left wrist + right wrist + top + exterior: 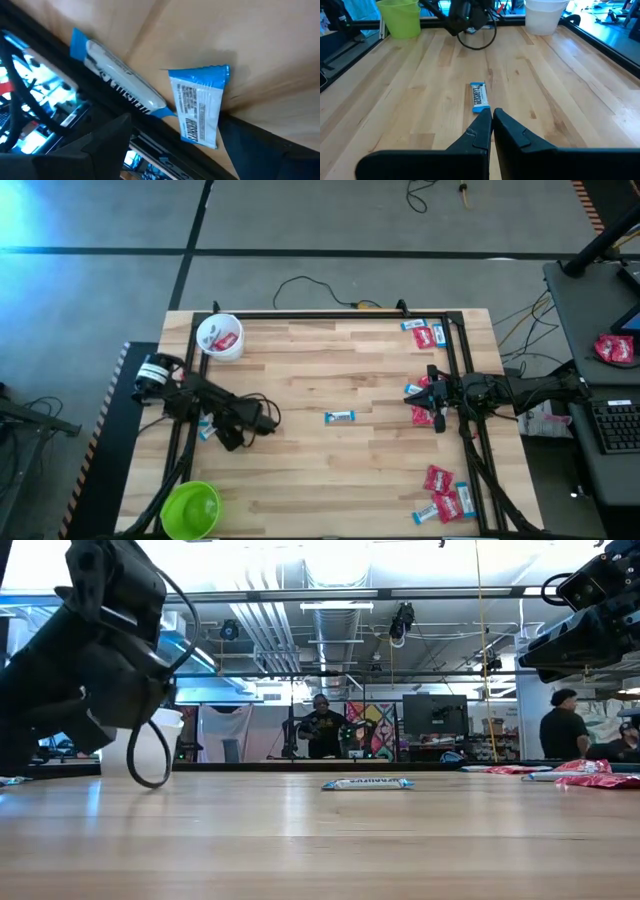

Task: Sort candy by brand, put in halloween buckets
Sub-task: Put the blue chocolate bar into the green bucket

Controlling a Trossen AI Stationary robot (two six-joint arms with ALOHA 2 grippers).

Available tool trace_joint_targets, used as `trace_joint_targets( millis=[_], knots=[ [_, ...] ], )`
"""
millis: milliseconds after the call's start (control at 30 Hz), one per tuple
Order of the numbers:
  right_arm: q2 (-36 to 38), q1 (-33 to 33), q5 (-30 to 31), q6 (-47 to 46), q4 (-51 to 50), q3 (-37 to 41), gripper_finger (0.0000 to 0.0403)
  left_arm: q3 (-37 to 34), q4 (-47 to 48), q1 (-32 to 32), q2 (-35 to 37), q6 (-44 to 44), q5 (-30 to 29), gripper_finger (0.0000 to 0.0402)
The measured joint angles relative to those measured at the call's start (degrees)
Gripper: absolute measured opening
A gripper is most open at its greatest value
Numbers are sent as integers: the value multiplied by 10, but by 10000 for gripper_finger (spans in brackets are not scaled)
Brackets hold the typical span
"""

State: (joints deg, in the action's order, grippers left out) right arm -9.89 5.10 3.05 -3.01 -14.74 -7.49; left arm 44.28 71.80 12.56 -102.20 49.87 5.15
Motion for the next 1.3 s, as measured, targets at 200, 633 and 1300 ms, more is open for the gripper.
trace_joint_targets(
  millis=[200,633,1300],
  knots=[
    [0,0,0,0,0,0,9,18,-27,-3,1,-22,0,286],
    [0,0,0,0,0,0,9,64,-1,-8,5,-114,94,221],
    [0,0,0,0,0,0,9,-12,-33,-17,7,-21,43,11]
  ],
)
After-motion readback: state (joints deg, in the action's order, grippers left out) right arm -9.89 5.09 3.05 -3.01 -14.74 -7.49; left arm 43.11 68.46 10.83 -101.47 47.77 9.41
